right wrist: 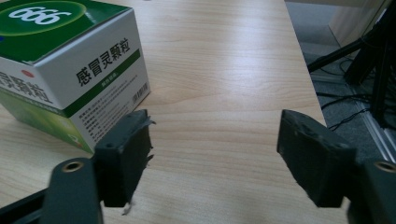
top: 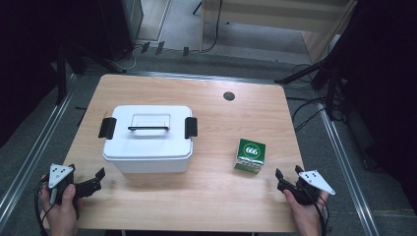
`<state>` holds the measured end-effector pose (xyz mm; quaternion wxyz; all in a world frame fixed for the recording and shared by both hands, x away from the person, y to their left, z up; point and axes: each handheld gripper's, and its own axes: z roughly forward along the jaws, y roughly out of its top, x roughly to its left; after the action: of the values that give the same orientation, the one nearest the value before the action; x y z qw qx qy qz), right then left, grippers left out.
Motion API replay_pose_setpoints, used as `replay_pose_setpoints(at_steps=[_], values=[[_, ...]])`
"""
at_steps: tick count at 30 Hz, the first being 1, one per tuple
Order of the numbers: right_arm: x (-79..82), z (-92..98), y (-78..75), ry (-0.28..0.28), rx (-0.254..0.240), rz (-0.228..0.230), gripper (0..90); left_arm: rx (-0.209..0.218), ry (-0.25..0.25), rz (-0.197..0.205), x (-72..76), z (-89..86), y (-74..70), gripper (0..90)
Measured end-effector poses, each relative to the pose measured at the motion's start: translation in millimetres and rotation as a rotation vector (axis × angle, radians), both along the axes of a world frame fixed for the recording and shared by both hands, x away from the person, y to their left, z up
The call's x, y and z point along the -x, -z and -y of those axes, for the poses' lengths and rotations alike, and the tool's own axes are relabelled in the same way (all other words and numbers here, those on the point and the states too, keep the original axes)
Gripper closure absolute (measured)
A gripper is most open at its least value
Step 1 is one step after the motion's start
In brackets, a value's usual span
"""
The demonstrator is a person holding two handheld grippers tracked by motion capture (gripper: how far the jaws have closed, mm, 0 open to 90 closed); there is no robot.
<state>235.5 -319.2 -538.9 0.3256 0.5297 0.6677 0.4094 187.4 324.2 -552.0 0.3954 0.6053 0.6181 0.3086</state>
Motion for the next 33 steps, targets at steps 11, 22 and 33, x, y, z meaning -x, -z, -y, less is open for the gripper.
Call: replay_pose_setpoints(at_steps=[11,22,33], values=[[-3.7,-9.0,-34.4,0.003,0.136,0.027,72.3,0.015,0.008,0.009,0.6,-1.6,0.2,0.0],[-43.5,-14.7,-78.8,-0.209,0.248,-0.074,90.0,0.017,0.012,0.002,0.1,-2.2,0.3,0.0],[-83.0,-42.5,-106.0,-0.344,0.417,-0.169,90.0,0.019,0.015,0.001,0.1,-2.6,0.2,0.0]])
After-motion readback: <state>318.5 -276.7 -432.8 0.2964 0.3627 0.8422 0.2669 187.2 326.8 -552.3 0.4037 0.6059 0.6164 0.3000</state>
